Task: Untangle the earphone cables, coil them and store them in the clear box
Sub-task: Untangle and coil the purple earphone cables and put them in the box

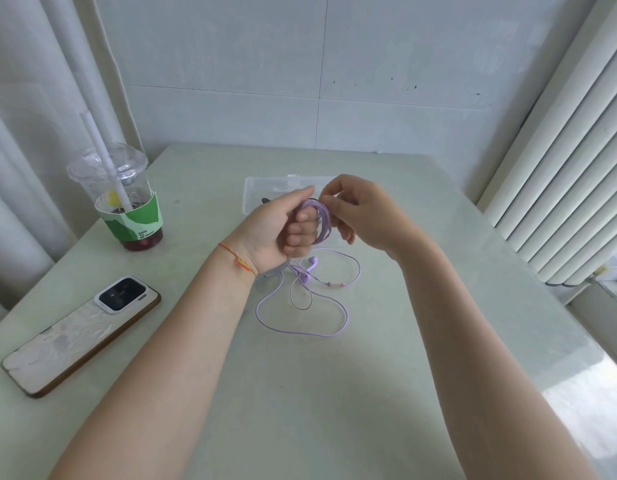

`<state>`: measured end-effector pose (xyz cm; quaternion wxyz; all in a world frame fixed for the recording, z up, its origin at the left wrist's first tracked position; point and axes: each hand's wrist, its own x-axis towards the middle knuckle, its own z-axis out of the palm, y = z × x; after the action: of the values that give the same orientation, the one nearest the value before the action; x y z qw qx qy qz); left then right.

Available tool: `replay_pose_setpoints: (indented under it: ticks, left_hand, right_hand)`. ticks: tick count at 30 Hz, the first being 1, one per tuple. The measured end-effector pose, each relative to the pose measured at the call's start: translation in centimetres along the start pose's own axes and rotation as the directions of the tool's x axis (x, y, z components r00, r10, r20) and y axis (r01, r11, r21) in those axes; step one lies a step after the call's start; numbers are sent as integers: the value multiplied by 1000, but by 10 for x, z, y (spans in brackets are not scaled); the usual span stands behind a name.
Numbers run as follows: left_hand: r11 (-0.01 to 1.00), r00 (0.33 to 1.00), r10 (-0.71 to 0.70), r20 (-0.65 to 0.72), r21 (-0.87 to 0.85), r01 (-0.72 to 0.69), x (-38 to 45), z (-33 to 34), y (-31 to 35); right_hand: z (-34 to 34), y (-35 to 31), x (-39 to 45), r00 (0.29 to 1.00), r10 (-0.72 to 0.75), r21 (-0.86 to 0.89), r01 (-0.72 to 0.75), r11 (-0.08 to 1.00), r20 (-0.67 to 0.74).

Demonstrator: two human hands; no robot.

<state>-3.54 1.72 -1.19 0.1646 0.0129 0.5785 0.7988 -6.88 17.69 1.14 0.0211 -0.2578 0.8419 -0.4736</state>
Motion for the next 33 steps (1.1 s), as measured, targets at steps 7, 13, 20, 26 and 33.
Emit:
replay_pose_setpoints:
  ticks: [7,13,20,26,33]
  left_hand:
    - [943,992,77,-105,-316,-107,5,-2,0]
    - [936,978,91,-186,-320,-148,7,-1,-3]
    - [964,952,72,-296,-222,-142,8,-1,-5]
    - [993,936,115,-334,16,-116,11,-1,-9]
    - [947,890,216,-401,307,-92,13,-8,-12]
  right_hand:
    - [17,-1,4,996,58,190,-43,981,-73]
    - [25,-1,4,987,40,183,-12,983,-153]
    - [32,2,6,966,42,200,9,980,-254]
    - [28,2,4,962,125,389,-22,921,-243]
    - [30,7,5,946,117,308,-20,951,-301]
